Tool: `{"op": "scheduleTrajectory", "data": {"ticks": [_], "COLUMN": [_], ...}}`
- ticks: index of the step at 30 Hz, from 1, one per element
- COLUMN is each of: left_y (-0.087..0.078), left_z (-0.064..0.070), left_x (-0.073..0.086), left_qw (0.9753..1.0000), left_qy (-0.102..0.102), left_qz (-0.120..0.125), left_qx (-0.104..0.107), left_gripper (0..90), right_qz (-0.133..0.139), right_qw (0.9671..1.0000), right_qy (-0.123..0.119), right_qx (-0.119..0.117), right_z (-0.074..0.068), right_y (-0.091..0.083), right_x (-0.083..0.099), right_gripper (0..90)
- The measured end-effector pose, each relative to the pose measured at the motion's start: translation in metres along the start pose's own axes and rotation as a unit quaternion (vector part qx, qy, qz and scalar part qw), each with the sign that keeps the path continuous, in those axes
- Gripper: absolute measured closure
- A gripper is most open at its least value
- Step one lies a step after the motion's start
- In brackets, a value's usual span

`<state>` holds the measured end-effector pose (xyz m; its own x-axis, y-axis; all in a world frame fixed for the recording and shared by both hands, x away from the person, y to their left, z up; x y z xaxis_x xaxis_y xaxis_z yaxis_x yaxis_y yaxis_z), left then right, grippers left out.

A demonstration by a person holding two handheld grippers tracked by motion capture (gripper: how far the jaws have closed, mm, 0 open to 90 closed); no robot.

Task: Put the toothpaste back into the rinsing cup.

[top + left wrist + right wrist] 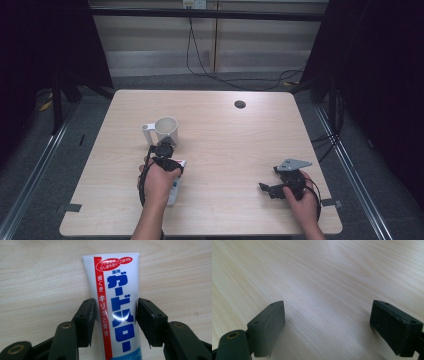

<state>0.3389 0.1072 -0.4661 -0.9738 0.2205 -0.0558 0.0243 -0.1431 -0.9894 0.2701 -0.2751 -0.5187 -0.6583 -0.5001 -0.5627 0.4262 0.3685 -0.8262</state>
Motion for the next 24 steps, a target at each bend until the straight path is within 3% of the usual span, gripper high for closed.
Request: {"op": "scheduleTrajectory", "data": {"ticks": [3,9,14,17,19,24], "left_y": [0.001,-0.004,-0.007,-0.008,-0.012,-0.027], "left_z": [0.003,0.014,0.008,0.004,0.003,0.0], "left_x": [0.001,-0.002,0.0,0.002,0.003,0.006], "left_qw": [0.9997,0.9982,0.9992,0.9989,0.9988,0.9953], "left_qy": [0.017,0.045,0.032,0.04,0.03,0.039], "left_qz": [0.004,-0.002,0.016,0.022,0.036,0.08], "left_qx": [-0.015,-0.039,-0.018,-0.007,0.014,0.039], "left_gripper": [51.0,68.4,72.3,72.9,72.9,72.9], "right_qz": [0.0,0.0,0.0,0.0,0.0,0.0], "right_qw": [1.0,1.0,1.0,1.0,1.0,1.0], "right_qy": [0.0,-0.002,-0.001,-0.001,-0.001,-0.001], "right_qx": [0.0,0.0,-0.001,-0.001,-0.001,-0.001], "right_z": [0.0,0.001,0.001,0.001,0.001,0.001], "right_y": [0.0,0.0,0.0,0.0,0.0,0.0], "right_x": [0.0,0.0,0.0,0.0,0.0,0.0], "right_gripper": [12.3,12.3,12.4,12.4,12.4,12.3]}}
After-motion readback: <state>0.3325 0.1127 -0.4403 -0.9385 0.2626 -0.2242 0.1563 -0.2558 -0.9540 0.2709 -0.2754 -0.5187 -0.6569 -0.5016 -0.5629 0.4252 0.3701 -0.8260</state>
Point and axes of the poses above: each handheld gripper's, and its own axes: y roughly forward along the jaws, x roughly out of its underside, z roughly to its right, the point moved 1 cm from there along y, roughly forward along the jaws, and after that the axes turned 12 degrees about -z, right-handed, at the moved point
